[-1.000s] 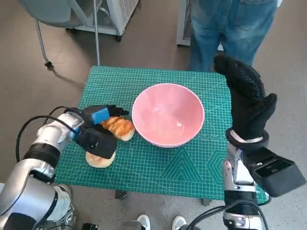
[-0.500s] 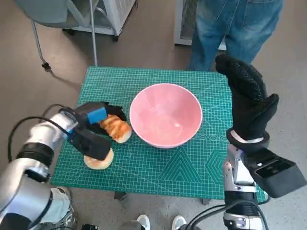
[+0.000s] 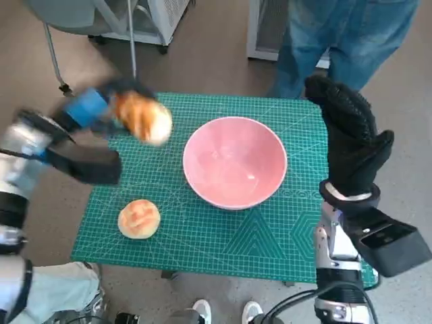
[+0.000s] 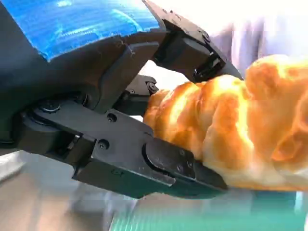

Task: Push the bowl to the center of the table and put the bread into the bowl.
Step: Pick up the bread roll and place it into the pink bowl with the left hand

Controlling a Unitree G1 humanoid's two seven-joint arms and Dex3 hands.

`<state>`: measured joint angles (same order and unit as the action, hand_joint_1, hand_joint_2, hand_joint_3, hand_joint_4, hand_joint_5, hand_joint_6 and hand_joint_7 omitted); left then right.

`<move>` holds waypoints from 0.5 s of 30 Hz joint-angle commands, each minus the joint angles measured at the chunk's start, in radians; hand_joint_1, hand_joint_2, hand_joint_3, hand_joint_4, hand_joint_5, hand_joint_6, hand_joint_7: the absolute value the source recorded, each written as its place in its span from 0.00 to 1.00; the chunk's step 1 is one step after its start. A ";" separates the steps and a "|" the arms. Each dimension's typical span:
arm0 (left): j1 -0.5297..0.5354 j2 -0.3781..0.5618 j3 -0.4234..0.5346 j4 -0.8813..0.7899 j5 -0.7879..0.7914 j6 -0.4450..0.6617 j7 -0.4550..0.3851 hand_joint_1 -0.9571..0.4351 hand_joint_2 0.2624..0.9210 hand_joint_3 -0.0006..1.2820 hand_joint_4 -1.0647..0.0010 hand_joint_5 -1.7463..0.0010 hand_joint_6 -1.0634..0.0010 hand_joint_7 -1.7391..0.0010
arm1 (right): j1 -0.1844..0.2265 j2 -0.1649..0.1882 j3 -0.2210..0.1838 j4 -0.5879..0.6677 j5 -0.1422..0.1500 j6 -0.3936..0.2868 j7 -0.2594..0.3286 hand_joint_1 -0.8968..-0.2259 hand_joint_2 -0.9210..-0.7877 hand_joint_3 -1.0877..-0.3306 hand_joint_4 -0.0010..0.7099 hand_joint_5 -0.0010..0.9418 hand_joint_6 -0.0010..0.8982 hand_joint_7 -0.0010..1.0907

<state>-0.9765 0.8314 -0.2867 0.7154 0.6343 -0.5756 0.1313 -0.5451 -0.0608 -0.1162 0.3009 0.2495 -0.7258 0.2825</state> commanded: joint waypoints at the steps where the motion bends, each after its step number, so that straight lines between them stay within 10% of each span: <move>1: 0.044 -0.044 0.052 -0.177 -0.002 0.053 0.029 0.69 1.00 0.05 0.39 0.34 0.37 0.33 | 0.004 0.001 -0.002 0.012 0.013 0.018 0.005 0.48 0.00 0.41 0.37 0.03 0.00 0.66; 15: 0.011 -0.217 -0.072 -0.302 0.109 0.063 -0.055 0.69 1.00 0.07 0.41 0.32 0.39 0.32 | -0.001 -0.001 0.008 0.017 0.030 0.027 0.028 0.48 0.00 0.41 0.37 0.03 0.00 0.66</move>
<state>-0.9496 0.6472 -0.3086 0.3904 0.6997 -0.4956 0.1024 -0.5537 -0.0613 -0.1098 0.3059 0.2729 -0.7157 0.2988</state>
